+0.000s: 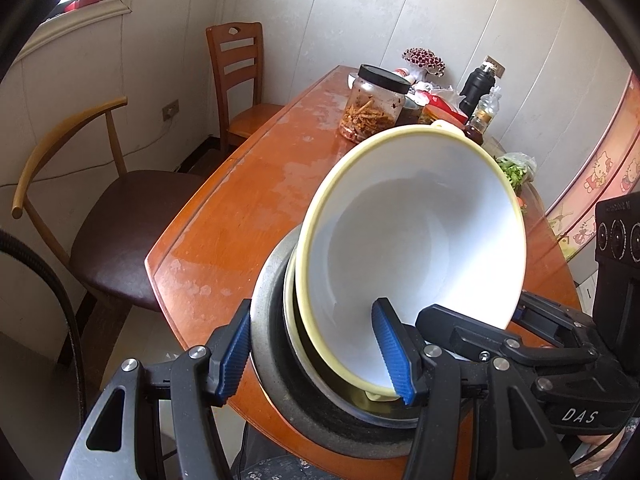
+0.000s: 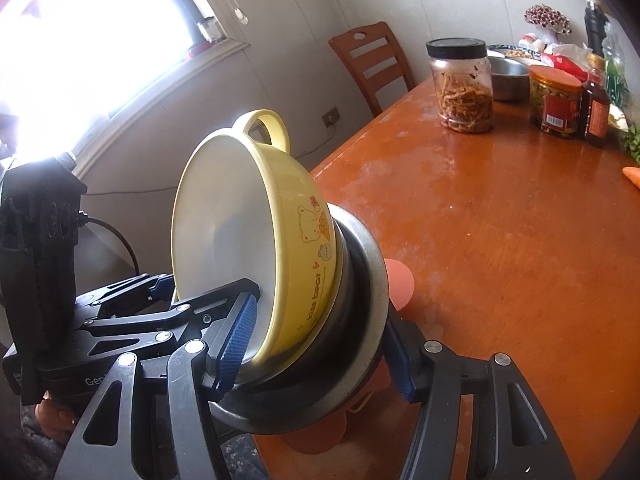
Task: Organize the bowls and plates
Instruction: 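Carry the nested basin stack with both tools toward the pan stack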
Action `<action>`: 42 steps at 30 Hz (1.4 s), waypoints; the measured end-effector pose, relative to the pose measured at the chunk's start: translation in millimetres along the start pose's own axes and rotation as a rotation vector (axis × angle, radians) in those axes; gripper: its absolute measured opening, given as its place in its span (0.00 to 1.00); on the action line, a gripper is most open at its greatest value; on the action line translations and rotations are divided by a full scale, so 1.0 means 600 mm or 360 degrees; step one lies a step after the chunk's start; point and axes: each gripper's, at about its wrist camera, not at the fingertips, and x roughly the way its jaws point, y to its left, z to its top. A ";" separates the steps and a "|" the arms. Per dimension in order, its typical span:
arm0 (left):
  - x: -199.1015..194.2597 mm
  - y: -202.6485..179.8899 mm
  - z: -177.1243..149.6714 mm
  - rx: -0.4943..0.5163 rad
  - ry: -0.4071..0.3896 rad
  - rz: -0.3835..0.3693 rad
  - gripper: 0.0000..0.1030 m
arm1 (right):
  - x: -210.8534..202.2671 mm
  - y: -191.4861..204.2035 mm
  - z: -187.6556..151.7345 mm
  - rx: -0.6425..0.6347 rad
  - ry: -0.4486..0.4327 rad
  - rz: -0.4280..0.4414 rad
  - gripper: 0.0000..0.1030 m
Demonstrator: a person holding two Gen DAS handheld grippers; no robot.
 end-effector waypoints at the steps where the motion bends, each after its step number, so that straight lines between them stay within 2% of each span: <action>1: 0.000 -0.001 0.000 -0.0002 0.0002 0.0002 0.56 | 0.002 0.000 -0.001 0.0001 0.0005 0.0000 0.61; 24: 0.022 -0.005 0.000 -0.0002 0.0036 0.0046 0.56 | 0.023 -0.013 -0.011 0.0031 0.0050 0.0035 0.61; 29: 0.011 -0.009 0.002 0.0016 -0.0022 0.0076 0.56 | 0.023 -0.014 -0.011 0.0030 0.0045 0.0032 0.61; 42: 0.021 -0.007 0.002 0.0019 0.0003 0.0060 0.56 | 0.026 -0.018 -0.013 0.0055 0.0062 0.0038 0.62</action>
